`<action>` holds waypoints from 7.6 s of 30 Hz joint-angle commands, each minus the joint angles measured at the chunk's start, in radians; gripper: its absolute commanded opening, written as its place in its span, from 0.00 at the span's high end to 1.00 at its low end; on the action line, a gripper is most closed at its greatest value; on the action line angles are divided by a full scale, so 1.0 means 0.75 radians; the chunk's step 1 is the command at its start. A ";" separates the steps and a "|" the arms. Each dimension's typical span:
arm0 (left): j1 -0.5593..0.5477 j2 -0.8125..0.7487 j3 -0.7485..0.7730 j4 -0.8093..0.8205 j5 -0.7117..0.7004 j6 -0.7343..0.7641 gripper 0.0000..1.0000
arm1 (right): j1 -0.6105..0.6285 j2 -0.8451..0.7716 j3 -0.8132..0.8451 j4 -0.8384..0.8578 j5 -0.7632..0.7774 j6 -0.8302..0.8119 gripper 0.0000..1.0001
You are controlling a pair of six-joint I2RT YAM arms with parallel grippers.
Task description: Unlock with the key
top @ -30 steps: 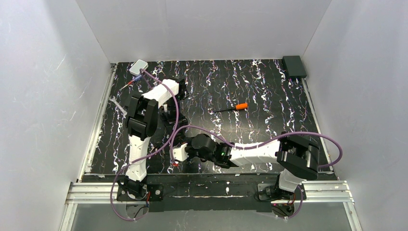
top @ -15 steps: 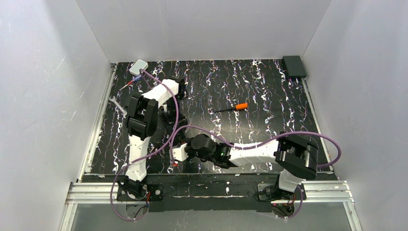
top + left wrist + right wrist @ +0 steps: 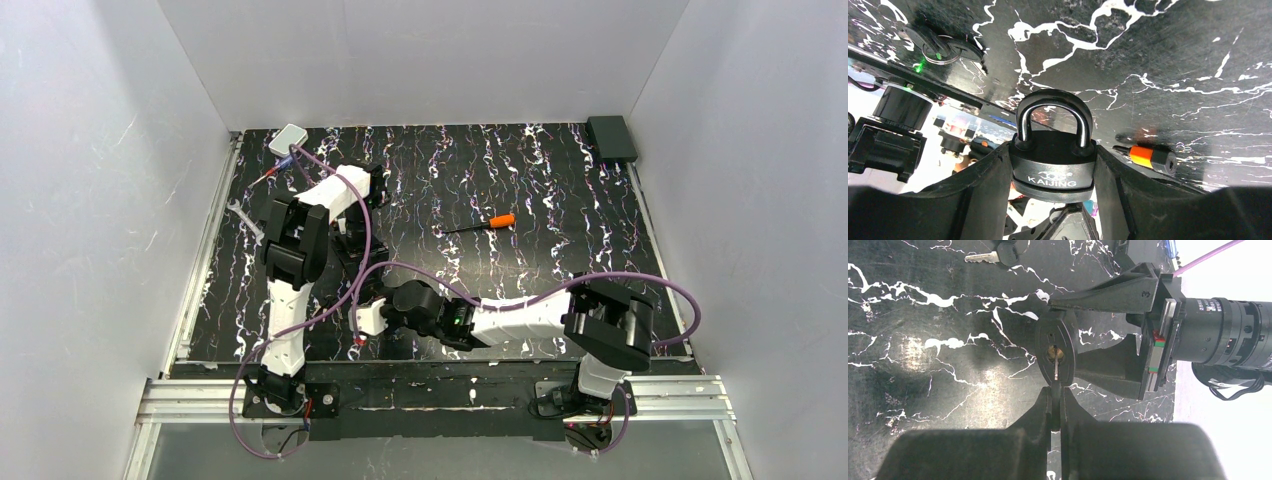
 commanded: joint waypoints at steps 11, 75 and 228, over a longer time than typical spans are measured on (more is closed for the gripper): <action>0.001 -0.005 -0.014 -0.259 0.053 -0.056 1.00 | 0.039 0.070 0.136 0.013 0.178 0.046 0.99; 0.025 -0.115 -0.040 -0.234 0.132 -0.078 1.00 | 0.093 0.063 0.200 0.005 0.149 0.220 0.99; 0.030 -0.354 -0.105 -0.256 0.382 0.009 1.00 | 0.110 0.026 0.204 -0.108 0.422 0.119 0.28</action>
